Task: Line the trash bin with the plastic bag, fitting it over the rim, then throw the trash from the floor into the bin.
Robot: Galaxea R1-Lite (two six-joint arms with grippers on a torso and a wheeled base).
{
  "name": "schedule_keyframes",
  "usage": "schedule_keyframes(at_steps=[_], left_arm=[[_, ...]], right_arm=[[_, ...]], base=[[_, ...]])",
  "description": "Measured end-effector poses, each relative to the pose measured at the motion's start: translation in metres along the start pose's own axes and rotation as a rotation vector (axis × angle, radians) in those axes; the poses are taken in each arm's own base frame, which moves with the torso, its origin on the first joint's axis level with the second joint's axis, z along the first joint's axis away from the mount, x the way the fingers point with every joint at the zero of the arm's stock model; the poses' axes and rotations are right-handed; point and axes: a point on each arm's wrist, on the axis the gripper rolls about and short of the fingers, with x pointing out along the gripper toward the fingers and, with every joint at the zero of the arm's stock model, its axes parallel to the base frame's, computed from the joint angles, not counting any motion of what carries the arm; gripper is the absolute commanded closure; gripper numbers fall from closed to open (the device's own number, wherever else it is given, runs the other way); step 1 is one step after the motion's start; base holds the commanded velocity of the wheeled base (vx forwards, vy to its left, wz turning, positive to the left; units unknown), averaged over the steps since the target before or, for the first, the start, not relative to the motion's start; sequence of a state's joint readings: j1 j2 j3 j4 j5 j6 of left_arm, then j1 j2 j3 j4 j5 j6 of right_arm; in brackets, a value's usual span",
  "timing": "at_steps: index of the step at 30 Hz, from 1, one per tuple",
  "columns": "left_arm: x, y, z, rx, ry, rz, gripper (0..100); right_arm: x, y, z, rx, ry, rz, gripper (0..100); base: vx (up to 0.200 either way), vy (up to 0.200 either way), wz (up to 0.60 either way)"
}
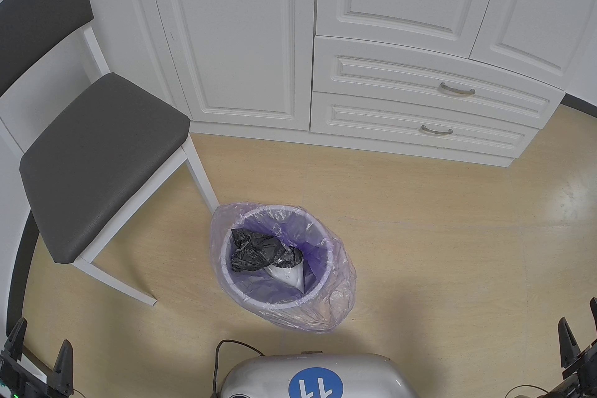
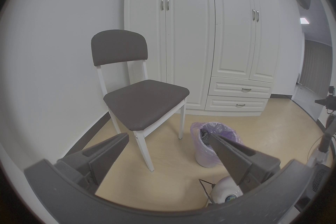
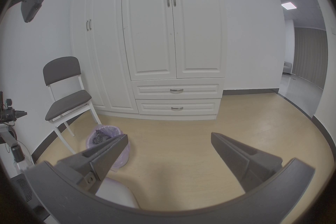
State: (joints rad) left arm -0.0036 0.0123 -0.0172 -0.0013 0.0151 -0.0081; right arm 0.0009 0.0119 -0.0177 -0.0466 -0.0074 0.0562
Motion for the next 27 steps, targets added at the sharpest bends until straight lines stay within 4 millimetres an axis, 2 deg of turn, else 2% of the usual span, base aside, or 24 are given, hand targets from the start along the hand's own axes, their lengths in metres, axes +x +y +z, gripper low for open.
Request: schedule_keyframes(at_steps=[10,27], left_arm=[[0.0,0.0,0.0001,-0.003,0.0,0.001,0],[0.0001,0.0001,0.0001,-0.006,0.001,0.002,0]], right_arm=[[0.0,-0.0009,-0.0018,-0.031,0.018,-0.037,0],[0.0,-0.0002,-0.0049,-0.052,0.05,0.005,0]], base=[[0.0,0.0,0.0],[0.0,0.0,0.0]])
